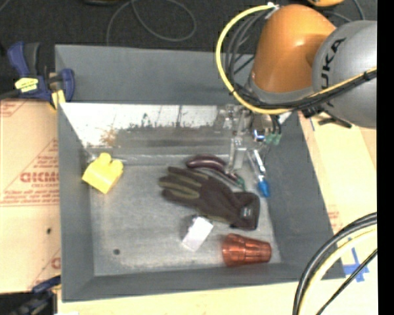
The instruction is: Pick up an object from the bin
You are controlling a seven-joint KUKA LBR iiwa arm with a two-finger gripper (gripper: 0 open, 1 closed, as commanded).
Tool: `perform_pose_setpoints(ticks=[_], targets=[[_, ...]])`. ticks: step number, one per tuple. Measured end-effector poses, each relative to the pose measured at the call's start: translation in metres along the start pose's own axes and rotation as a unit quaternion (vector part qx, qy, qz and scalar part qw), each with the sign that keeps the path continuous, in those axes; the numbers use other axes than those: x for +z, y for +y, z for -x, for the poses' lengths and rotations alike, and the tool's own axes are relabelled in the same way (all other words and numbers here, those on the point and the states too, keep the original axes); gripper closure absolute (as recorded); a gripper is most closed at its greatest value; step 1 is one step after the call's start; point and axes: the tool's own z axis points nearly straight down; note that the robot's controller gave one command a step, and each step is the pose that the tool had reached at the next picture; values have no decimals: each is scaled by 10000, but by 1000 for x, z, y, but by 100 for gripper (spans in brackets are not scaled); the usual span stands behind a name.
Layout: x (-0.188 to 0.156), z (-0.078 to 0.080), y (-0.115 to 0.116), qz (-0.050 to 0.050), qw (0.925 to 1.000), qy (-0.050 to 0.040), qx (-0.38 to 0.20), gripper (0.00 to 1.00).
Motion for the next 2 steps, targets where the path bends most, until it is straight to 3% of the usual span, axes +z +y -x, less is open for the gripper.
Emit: perform_pose_setpoints(ticks=[1,2], targets=[[60,-8,14,2,9991,-5,422,0],[85,-20,43,1,9933,-4,1159,0]])
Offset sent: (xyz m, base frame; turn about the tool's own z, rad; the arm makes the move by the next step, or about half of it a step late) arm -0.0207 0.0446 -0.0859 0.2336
